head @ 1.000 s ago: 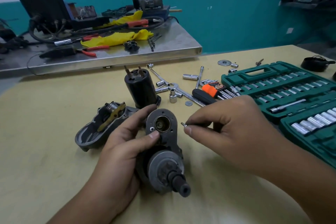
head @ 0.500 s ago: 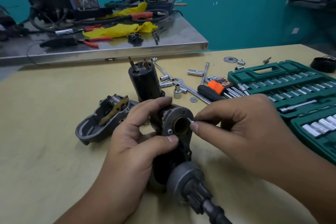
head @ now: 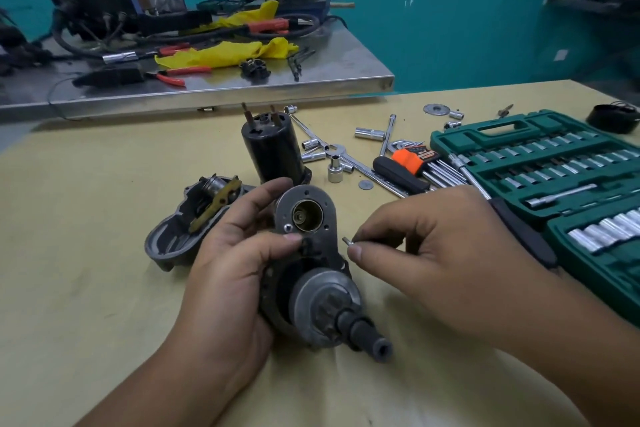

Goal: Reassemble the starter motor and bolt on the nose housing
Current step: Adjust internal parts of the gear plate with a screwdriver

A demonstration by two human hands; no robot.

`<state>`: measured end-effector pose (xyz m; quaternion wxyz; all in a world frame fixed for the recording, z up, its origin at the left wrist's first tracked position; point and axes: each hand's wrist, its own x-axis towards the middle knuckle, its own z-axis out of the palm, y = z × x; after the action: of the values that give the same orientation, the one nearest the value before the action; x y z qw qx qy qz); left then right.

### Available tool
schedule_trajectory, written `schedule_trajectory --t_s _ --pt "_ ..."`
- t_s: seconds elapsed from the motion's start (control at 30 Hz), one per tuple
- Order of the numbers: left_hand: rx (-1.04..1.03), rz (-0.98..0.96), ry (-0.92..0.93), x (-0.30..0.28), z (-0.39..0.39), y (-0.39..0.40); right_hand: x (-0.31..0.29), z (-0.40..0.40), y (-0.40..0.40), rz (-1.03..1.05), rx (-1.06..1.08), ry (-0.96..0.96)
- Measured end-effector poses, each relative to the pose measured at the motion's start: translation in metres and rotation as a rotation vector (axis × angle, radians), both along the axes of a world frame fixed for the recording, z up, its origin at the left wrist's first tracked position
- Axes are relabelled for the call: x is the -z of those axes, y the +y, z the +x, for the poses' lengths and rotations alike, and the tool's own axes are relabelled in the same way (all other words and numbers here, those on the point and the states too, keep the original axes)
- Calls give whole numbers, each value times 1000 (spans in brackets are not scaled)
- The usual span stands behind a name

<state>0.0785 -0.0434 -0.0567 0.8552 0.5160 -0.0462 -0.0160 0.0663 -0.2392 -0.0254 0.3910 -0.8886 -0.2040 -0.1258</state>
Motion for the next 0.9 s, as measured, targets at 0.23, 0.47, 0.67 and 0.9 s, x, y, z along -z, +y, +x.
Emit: schedule_trajectory --t_s 0.23,0.47,0.67,0.9 --pt "40 115 -160 2 -7 -2 -1 -1 -1 55 -21 54" --pt "18 110 -197 4 -8 -4 -4 -1 0 3 10 116" --pt "29 140 -223 4 -10 -5 -6 -1 0 50 33 205" --pt "3 244 -283 4 -9 -3 -10 -2 -1 87 50 274"
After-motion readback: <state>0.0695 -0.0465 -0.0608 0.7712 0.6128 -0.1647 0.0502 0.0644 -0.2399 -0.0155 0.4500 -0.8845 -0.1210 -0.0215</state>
